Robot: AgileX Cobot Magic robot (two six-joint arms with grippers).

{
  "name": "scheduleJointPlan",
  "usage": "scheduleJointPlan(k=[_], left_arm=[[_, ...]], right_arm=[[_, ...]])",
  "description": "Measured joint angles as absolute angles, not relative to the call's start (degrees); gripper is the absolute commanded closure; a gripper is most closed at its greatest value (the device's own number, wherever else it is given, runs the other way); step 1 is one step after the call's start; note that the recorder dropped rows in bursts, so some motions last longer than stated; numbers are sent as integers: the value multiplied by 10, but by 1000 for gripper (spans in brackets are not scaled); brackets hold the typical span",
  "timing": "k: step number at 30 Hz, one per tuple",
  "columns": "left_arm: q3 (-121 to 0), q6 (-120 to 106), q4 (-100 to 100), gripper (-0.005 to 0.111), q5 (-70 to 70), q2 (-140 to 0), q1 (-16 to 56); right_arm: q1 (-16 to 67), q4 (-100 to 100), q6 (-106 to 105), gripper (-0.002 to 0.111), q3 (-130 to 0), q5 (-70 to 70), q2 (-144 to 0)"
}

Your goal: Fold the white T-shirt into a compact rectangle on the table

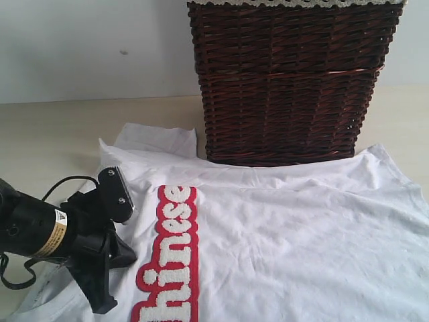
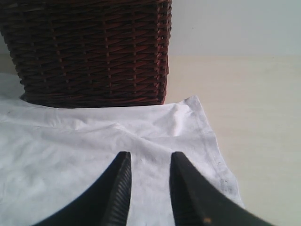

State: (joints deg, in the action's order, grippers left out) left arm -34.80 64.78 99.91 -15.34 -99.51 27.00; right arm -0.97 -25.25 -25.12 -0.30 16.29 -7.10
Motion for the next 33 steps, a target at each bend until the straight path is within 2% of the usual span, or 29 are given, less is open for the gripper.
scheduleJointPlan(k=[5, 17, 30, 33], left_arm=[[-336, 646, 999, 107, -154, -997, 270], [-215, 628, 974, 107, -230, -938, 269], [-305, 686, 1000, 107, -191, -898, 210], [-305, 682, 1000, 98, -168, -886, 179]], right_arm=[[-10, -253, -251, 79, -3, 163, -71], [-10, -253, -251, 79, -3, 162, -71], [-10, -253, -251, 79, -3, 161, -71], [-10, -253, -251, 79, -3, 161, -71]])
